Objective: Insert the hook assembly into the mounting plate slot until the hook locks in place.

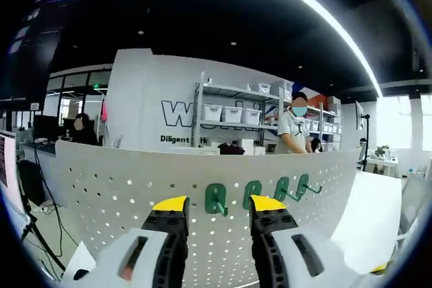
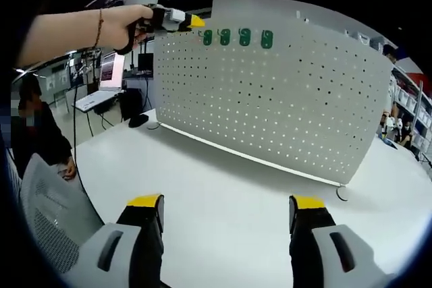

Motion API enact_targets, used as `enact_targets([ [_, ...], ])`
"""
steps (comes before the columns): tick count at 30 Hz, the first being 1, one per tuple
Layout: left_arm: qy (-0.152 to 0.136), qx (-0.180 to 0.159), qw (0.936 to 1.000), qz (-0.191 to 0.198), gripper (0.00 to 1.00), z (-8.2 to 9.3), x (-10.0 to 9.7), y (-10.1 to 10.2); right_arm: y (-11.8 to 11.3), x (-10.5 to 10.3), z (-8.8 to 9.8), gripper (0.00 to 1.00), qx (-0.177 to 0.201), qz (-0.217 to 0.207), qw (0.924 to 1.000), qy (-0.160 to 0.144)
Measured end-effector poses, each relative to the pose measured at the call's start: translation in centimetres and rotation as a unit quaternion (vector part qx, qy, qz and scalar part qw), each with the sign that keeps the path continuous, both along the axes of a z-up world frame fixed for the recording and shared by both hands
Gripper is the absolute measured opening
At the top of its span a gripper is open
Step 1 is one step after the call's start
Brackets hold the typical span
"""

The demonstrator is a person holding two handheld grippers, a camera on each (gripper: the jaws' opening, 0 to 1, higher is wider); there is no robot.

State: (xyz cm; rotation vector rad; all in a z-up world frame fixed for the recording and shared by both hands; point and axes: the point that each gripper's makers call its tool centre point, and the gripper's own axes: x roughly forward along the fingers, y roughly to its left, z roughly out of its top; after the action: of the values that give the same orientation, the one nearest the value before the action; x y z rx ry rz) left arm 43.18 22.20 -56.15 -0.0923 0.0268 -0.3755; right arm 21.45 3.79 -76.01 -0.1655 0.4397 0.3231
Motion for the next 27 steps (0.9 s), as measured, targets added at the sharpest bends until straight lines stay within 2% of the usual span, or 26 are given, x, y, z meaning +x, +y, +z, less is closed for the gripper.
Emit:
enact_targets([
  [5,0.006,0.001,1.0,-0.006,0.58,-0.1,-1.8,1.3,0.3,0.5,1.1,0.74,0.005,0.001,0.9999,-0.011],
  [7,0.028,0.014,0.9994,-0.015,0.61,-1.0,-2.7,1.6,0.4,0.7,1.4,0.74,0.005,0.002,0.9999,-0.014],
  [9,0.028,0.002,0.9992,-0.027,0.64,-1.0,-3.5,1.6,0.6,0.9,1.5,0.74,0.005,0.005,0.9999,-0.015],
  [11,0.032,0.006,0.9989,-0.035,0.7,-1.3,-4.2,1.8,0.7,1.0,1.6,0.74,0.003,0.007,0.9998,-0.016],
  [14,0.04,0.016,0.9979,-0.048,0.72,-1.9,-5.5,1.8,0.9,1.2,1.8,0.74,0.001,0.009,0.9998,-0.017],
  [16,0.05,0.012,0.997,-0.058,0.72,-2.4,-6.4,1.9,1.1,1.2,2.0,0.74,0.0,0.012,0.9998,-0.018],
  [18,0.047,0.007,0.9965,-0.069,0.73,-3.0,-7.2,1.8,1.5,1.2,2.1,0.74,-0.001,0.015,0.9997,-0.019],
  [20,0.06,0.019,0.9954,-0.072,0.76,-4.4,-7.8,2.1,1.9,1.2,2.1,0.74,-0.005,0.021,0.9995,-0.023],
  [25,0.078,-0.016,0.9927,-0.09,0.81,-6.0,-9.6,2.0,3.2,0.7,2.1,0.76,-0.009,0.036,0.9991,-0.019],
  [26,0.092,-0.034,0.9906,-0.095,0.82,-6.5,-10.2,1.9,3.4,0.6,2.0,0.76,-0.009,0.038,0.9991,-0.019],
  [27,0.098,-0.036,0.9898,-0.097,0.84,-6.9,-10.4,1.9,3.5,0.6,2.0,0.76,-0.009,0.039,0.999,-0.018],
])
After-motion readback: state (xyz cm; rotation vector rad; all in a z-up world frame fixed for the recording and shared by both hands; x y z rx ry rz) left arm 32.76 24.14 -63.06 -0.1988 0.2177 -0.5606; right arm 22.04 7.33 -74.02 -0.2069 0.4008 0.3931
